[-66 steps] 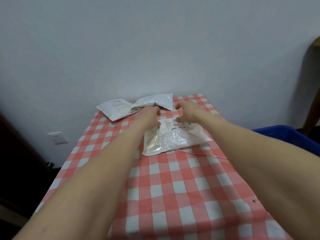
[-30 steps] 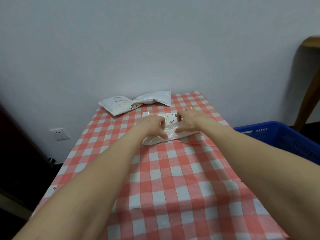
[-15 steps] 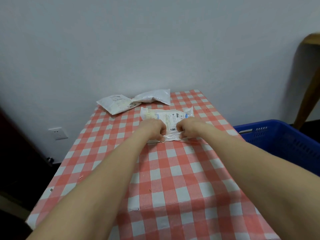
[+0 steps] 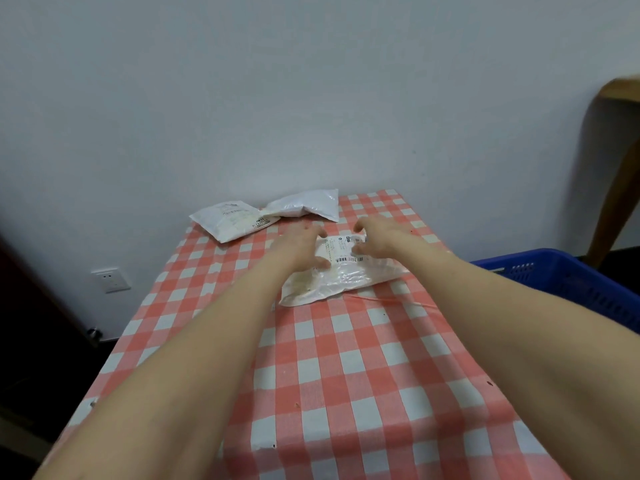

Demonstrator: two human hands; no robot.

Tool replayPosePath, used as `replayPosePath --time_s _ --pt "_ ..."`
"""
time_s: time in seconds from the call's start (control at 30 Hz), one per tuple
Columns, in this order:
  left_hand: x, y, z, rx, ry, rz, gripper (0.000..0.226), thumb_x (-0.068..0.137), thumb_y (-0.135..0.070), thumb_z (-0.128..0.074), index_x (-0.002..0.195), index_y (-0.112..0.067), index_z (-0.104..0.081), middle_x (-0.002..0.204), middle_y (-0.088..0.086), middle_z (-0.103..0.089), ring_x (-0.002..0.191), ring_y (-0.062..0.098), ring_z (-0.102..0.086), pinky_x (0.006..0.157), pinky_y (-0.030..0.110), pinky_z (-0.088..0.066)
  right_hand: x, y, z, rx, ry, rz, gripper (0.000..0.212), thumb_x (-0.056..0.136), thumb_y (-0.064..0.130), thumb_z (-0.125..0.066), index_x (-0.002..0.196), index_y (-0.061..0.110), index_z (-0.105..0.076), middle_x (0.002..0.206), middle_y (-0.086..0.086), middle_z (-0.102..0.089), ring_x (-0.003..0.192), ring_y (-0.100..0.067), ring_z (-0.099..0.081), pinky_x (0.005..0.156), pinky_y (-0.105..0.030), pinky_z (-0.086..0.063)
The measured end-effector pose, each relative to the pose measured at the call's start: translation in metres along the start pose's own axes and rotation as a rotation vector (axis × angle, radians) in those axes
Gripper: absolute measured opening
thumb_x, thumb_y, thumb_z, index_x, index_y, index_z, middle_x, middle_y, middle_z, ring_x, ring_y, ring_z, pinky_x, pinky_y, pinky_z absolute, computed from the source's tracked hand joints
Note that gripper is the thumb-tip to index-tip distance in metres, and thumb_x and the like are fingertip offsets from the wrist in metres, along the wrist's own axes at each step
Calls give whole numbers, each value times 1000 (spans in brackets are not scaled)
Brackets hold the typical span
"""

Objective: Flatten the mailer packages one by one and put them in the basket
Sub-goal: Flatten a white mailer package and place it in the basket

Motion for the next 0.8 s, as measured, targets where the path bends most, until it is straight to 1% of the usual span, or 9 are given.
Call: replayPosePath --time_s 0.1,0.23,0.4,0.53,0.6,0.63,0.7,0.73,0.8 --pt "6 1 -21 -26 94 22 60 76 -45 -74 128 -30 -47 124 0 -52 113 21 -52 88 33 -43 4 -3 -22 -35 73 7 57 85 41 -69 133 20 -47 131 -3 -54 116 -26 -53 94 -35 -44" --pt "9 -4 -24 11 28 24 46 78 -38 -75 117 -24 -55 116 -4 -61 104 20 -57 84 33 -48 8 -9 -34 -68 72 -11 50 85 43 -68 125 19 -49 122 -5 -59 110 -26 -55 90 -35 -45" --pt "12 -12 -16 107 -9 -3 34 82 -38 -71 110 -24 -58 109 -4 -63 99 20 -58 73 30 -40 9 0 -34 -118 91 30 50 91 39 -62 134 18 -47 129 -5 -55 116 -26 -53 98 -39 -45" --pt "6 -10 -16 79 20 12 35 83 -44 -67 107 -21 -58 103 -3 -61 90 18 -55 73 30 -41 3 -4 -30 -90 124 18 47 90 44 -60 127 17 -49 125 -4 -56 110 -24 -54 91 -35 -46" --pt "5 -1 -10 -16 3 66 42 85 -55 -58 110 -21 -57 107 -3 -60 95 19 -56 79 32 -45 1 -7 -16 82 57 -10 46 94 47 -53 128 16 -49 127 -4 -55 112 -25 -54 91 -36 -44" --pt "5 4 -3 -61 -60 97 43 89 -56 -52 115 -22 -56 113 -2 -58 102 20 -55 83 34 -44 1 -10 -2 136 -39 -36 47 96 46 -49 132 16 -47 132 -5 -52 117 -27 -51 94 -38 -43" --pt "3 13 13 -103 -238 135 38 98 -43 -41 125 -21 -54 126 3 -52 115 23 -50 89 37 -40 2 -17 24 101 -251 -101 46 99 41 -44 138 18 -42 143 -8 -41 128 -30 -42 101 -42 -40" --pt "2 15 15 -116 -292 135 36 100 -36 -37 128 -20 -53 130 4 -50 119 24 -47 92 39 -39 1 -18 32 71 -316 -123 43 100 36 -44 139 18 -41 144 -9 -38 130 -30 -39 100 -42 -39" --pt "1 13 11 -127 -316 112 37 102 -29 -31 132 -20 -51 134 5 -47 122 25 -43 95 39 -38 0 -18 37 30 -358 -145 37 99 20 -45 137 19 -42 143 -7 -38 129 -27 -38 95 -40 -41"
Point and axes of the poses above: each hand's wrist, its own x-axis towards the middle knuckle, its own z-axis out of the back of the hand, y = z × x, the point moved 8 cm from there along x, towards the middle knuckle
